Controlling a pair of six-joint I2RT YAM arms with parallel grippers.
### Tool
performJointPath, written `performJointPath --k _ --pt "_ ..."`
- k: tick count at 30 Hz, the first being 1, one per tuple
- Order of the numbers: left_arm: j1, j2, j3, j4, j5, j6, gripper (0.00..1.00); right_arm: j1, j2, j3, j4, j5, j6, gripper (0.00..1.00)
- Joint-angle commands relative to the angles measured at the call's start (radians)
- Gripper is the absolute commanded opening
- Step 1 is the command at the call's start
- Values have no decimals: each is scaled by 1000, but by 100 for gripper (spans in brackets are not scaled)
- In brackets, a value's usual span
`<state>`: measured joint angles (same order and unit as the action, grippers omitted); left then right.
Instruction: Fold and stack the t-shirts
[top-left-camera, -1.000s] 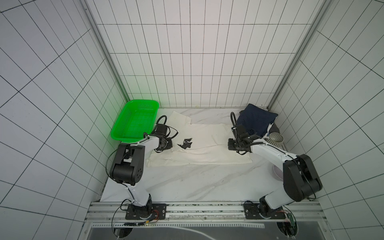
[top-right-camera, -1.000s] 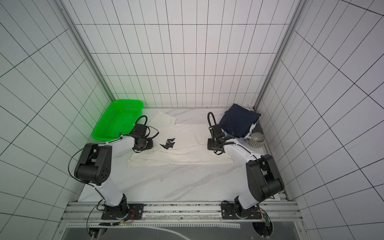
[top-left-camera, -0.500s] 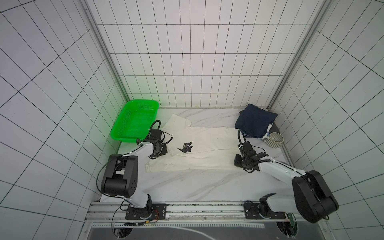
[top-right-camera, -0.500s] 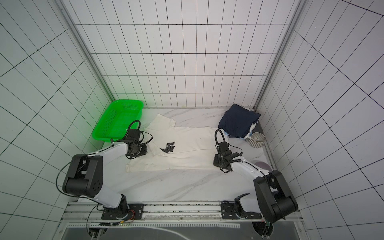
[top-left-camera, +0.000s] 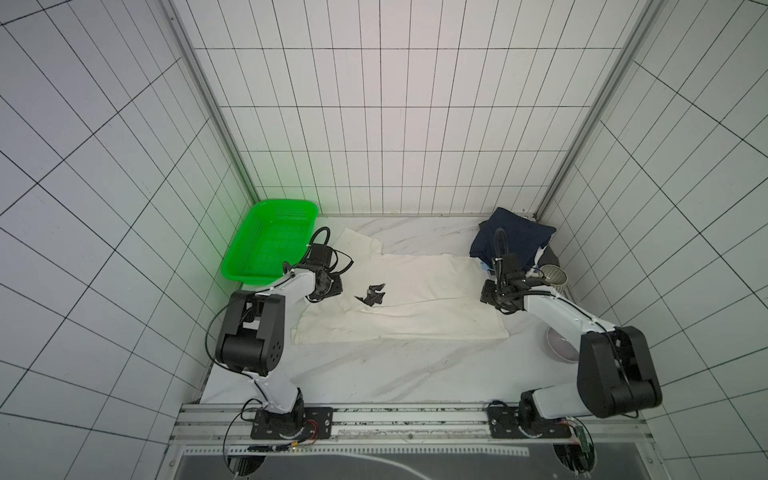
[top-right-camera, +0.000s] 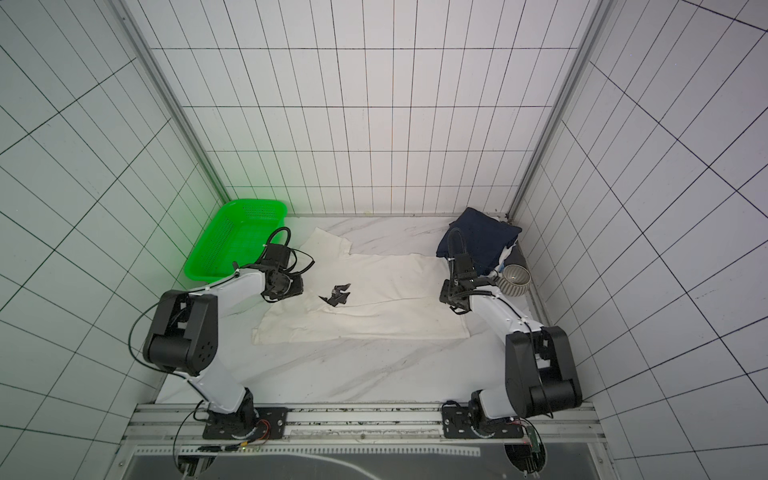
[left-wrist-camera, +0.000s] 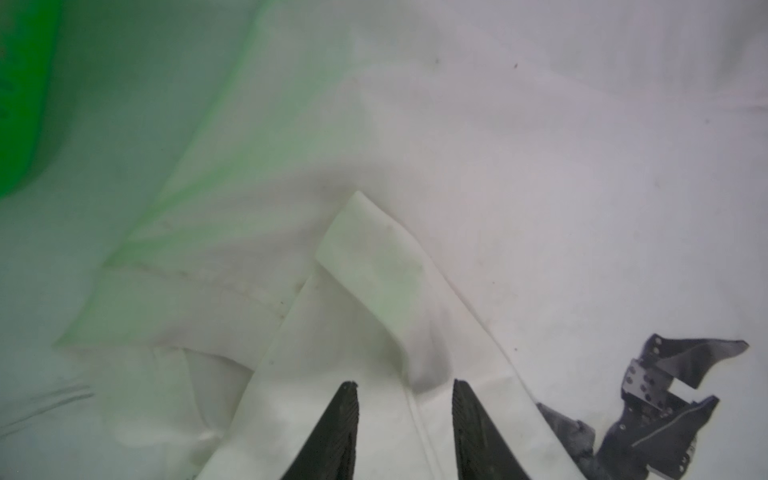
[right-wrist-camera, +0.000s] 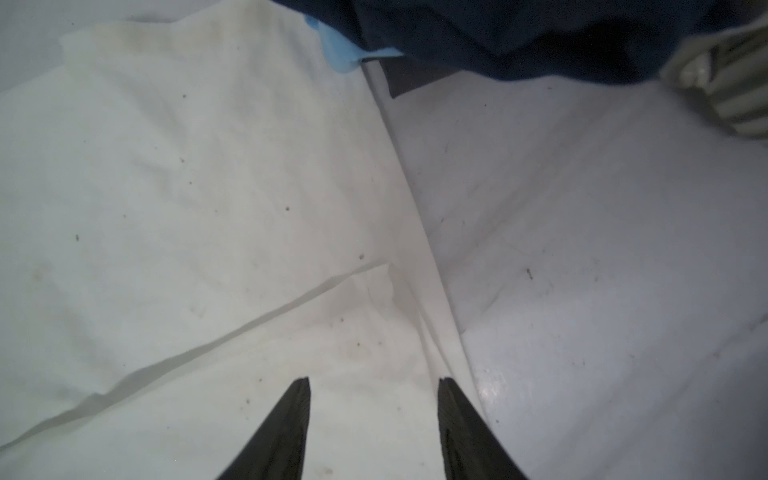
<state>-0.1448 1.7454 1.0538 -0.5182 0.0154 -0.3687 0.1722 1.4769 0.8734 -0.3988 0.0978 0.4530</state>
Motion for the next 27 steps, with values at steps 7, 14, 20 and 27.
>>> performJointPath --k 7,14,20,27 --pt "28 98 119 7 -50 8 40 -22 156 133 17 29 -56 48" --pt "28 159 159 17 -17 19 29 -22 198 162 49 44 -72 35" --pt "28 155 179 7 1 32 6 -22 231 168 51 73 -78 23" --pt "33 125 190 -15 15 45 0 -23 219 170 29 69 -79 0"
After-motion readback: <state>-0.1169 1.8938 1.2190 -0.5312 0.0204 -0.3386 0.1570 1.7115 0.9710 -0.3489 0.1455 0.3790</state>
